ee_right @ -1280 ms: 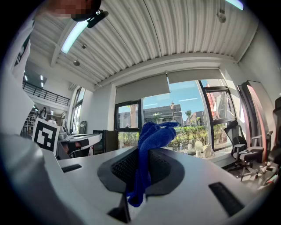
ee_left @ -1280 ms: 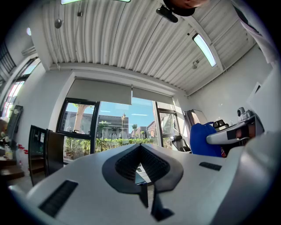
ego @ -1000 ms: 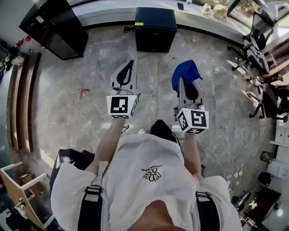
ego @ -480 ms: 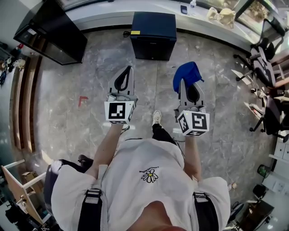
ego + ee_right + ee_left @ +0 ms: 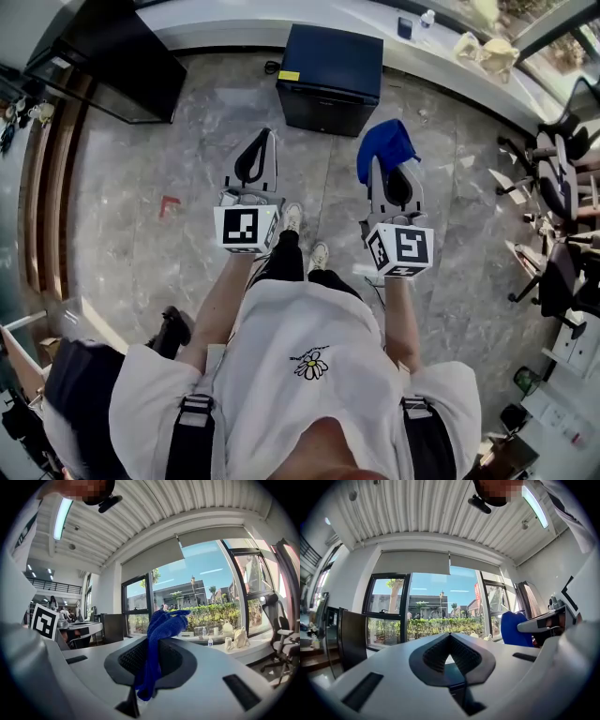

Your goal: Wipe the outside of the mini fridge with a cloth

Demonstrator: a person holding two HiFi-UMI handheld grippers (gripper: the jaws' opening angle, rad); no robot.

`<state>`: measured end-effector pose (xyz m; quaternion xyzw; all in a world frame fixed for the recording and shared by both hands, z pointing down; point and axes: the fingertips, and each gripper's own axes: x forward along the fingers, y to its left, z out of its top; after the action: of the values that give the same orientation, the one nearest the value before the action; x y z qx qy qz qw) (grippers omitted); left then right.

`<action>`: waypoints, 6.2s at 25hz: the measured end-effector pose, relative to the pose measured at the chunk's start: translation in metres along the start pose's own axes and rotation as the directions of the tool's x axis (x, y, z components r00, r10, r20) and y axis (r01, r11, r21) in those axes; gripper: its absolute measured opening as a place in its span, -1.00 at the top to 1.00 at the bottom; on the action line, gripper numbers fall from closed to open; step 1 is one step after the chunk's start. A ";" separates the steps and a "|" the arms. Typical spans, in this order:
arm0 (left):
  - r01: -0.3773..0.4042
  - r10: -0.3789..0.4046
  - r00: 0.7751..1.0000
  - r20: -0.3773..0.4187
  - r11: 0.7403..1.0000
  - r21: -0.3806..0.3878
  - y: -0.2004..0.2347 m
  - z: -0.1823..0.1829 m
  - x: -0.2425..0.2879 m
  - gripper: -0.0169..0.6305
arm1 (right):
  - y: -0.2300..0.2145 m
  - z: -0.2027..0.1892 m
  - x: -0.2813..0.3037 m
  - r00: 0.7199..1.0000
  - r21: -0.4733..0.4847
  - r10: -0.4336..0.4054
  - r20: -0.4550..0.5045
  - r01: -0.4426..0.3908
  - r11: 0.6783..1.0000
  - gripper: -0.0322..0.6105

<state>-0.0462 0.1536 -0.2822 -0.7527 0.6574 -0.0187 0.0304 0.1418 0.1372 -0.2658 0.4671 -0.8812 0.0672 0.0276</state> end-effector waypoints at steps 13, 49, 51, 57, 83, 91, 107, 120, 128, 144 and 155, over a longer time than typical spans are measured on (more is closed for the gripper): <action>0.116 -0.115 0.993 0.008 0.993 -0.019 0.044 -0.006 0.138 0.93 | -0.035 0.031 0.117 0.993 0.006 -0.118 0.012 0.118 0.993 0.71; 0.060 -0.056 0.997 0.062 0.997 -0.058 0.092 -0.676 0.275 0.93 | -0.087 -0.555 0.376 0.951 -0.011 0.187 0.247 -0.190 0.982 0.71; 0.051 -0.047 0.997 0.056 0.997 -0.066 0.099 -0.679 0.274 0.93 | -0.074 -0.554 0.385 0.941 -0.003 0.217 0.259 -0.224 0.975 0.71; -0.010 0.013 0.998 0.060 0.999 -0.047 0.121 -0.679 0.276 0.93 | -0.018 -0.524 0.411 0.878 -0.104 0.376 0.297 -0.361 0.927 0.71; -0.024 0.031 0.998 0.061 0.994 -0.107 0.141 -0.702 0.265 0.93 | 0.032 -0.527 0.514 0.949 -0.208 0.254 0.186 -0.214 0.954 0.71; 0.010 -0.001 0.998 0.066 0.992 -0.126 0.120 -0.703 0.268 0.93 | -0.015 -0.523 0.484 0.963 -0.164 0.163 0.215 -0.129 0.978 0.71; 0.162 -0.152 0.985 0.085 0.979 -0.127 0.022 -0.695 0.292 0.93 | -0.169 -0.515 0.398 0.960 -0.139 -0.136 0.246 0.174 0.975 0.71; 0.184 -0.175 0.981 0.084 0.976 -0.115 0.011 -0.696 0.296 0.93 | -0.307 -0.511 0.337 0.853 -0.017 -0.458 0.252 0.477 0.879 0.71; 0.152 -0.143 0.987 0.077 0.981 -0.122 0.026 -0.701 0.295 0.93 | -0.325 -0.510 0.330 0.826 0.029 -0.500 0.259 0.511 0.859 0.71; 0.017 -0.011 0.999 0.049 0.994 -0.111 0.096 -0.713 0.277 0.93 | -0.073 -0.545 0.405 0.962 0.038 0.106 0.250 -0.119 0.992 0.71; -0.126 0.126 0.992 -0.007 0.989 -0.077 0.183 -0.743 0.242 0.93 | 0.027 -0.593 0.510 0.966 -0.032 0.159 0.204 -0.156 0.987 0.71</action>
<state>-0.2452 -0.1265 0.4434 -0.7101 0.7040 0.0076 0.0017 -0.1760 -0.1801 0.3754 0.3999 -0.9141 0.0137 -0.0655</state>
